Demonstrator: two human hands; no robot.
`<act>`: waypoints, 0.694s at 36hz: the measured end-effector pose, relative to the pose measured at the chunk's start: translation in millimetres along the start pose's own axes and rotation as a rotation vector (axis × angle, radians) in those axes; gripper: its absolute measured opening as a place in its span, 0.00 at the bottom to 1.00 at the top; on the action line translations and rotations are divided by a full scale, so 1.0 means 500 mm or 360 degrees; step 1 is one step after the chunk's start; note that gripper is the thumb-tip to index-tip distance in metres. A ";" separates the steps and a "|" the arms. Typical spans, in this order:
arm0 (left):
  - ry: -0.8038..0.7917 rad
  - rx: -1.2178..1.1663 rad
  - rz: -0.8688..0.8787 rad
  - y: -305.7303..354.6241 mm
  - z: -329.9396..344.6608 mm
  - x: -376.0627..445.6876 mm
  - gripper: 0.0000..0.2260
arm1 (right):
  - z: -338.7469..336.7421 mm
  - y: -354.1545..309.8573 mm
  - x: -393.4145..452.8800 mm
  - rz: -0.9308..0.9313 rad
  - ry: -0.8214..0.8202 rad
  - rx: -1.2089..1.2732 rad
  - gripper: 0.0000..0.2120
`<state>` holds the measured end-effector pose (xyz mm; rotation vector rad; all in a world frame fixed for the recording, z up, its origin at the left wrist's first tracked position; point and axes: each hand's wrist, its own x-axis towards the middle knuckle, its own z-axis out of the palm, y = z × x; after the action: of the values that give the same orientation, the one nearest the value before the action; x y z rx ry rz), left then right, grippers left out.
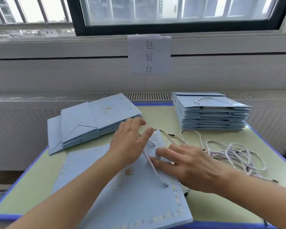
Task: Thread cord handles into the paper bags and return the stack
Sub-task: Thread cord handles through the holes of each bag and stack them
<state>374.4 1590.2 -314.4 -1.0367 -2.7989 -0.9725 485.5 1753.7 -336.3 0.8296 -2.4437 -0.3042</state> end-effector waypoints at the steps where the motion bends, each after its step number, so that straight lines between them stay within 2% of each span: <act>1: -0.0027 -0.0009 -0.0066 -0.007 0.008 0.011 0.19 | -0.001 -0.005 0.001 -0.0011 -0.0023 -0.0018 0.17; 4: -0.0251 -0.0071 -0.0204 -0.013 0.030 0.033 0.27 | -0.002 -0.021 0.005 -0.0013 -0.0063 -0.0057 0.18; 6: -0.0302 -0.0041 -0.0209 -0.016 0.045 0.039 0.24 | -0.004 -0.027 0.009 -0.0014 -0.0082 -0.0081 0.20; 7: -0.0274 0.0008 -0.0197 -0.019 0.050 0.041 0.20 | -0.005 -0.028 0.010 -0.0028 -0.0104 -0.0085 0.22; 9: -0.0206 0.0029 -0.0217 -0.027 0.055 0.042 0.20 | -0.004 -0.018 0.007 -0.0034 -0.0183 -0.0024 0.26; 12: -0.0176 -0.0082 -0.0267 -0.044 0.060 0.046 0.19 | 0.002 0.025 0.005 0.0289 -0.0144 0.0175 0.26; 14: -0.0179 -0.0139 -0.0292 -0.049 0.063 0.049 0.18 | -0.002 0.055 0.015 0.0654 -0.0058 0.0276 0.16; 16: -0.0182 -0.0139 -0.0285 -0.050 0.067 0.050 0.17 | -0.010 0.092 0.021 0.0976 -0.0237 0.0266 0.07; 18: -0.0172 -0.0160 -0.0278 -0.052 0.069 0.052 0.15 | -0.014 0.120 0.023 0.1168 -0.0496 0.0306 0.07; 25: -0.0143 -0.0344 -0.0284 -0.055 0.067 0.050 0.13 | 0.037 0.138 0.062 0.1336 -0.0870 0.0295 0.17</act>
<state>345.5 1607.1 -351.2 -0.8790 -2.9526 -1.3038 420.5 1789.4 -313.5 -0.3148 -3.0951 0.0291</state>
